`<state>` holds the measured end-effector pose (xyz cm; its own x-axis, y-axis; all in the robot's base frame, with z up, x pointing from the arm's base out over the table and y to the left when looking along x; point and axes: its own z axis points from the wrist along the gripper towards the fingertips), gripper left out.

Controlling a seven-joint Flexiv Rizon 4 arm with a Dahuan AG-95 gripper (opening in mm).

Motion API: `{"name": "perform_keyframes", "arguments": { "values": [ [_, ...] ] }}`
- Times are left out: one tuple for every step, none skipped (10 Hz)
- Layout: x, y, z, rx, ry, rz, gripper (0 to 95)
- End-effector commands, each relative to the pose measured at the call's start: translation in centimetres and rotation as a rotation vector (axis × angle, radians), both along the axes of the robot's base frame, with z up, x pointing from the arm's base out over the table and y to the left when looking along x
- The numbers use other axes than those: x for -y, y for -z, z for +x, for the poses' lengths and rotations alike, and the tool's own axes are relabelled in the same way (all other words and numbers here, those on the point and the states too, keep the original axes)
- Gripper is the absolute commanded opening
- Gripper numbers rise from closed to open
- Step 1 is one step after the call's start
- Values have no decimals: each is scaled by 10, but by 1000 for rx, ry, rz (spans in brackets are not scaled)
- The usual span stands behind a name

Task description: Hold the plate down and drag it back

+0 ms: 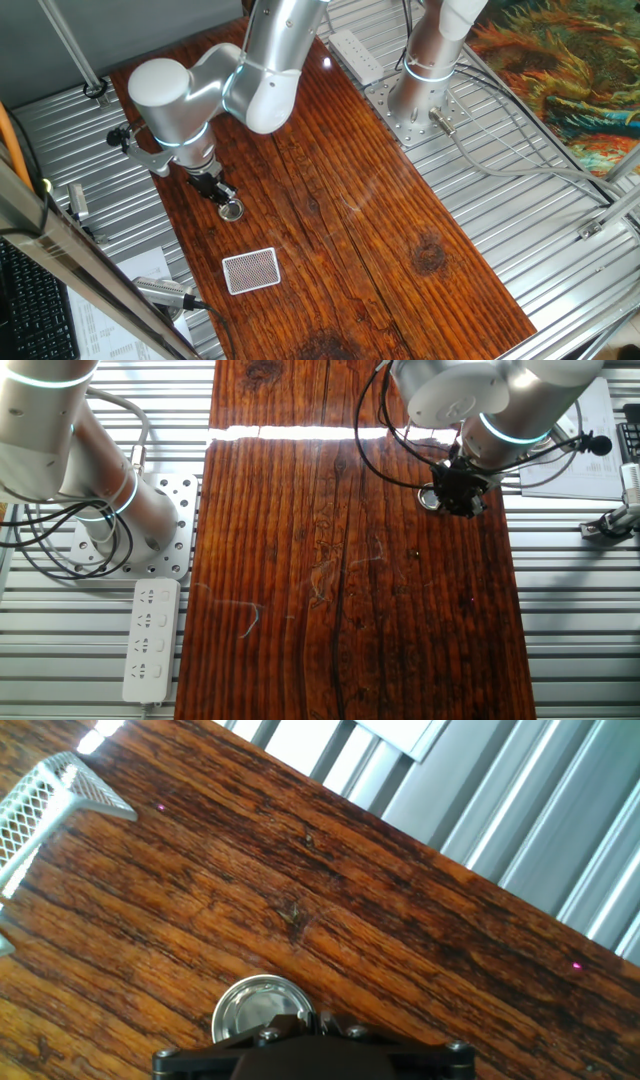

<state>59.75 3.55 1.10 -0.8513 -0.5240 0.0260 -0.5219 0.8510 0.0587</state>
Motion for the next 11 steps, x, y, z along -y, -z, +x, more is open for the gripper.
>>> {"name": "perform_keyframes", "arguments": {
  "values": [
    [0, 0, 0, 2, 1, -4, 0],
    [1, 1, 0, 2, -3, -7, 0],
    [3, 1, 0, 2, -3, -4, 0],
    [3, 1, 0, 1, -3, -3, 0],
    [3, 1, 0, 1, -2, 0, 0],
    [4, 1, 0, 1, -4, -4, 0],
    [5, 1, 0, 2, -7, -6, 0],
    [6, 1, 0, 1, -9, -5, 0],
    [6, 1, 0, 1, -6, 0, 0],
    [6, 1, 0, 0, -5, 2, 0],
    [6, 1, 0, 0, -3, 3, 0]
  ]
}}
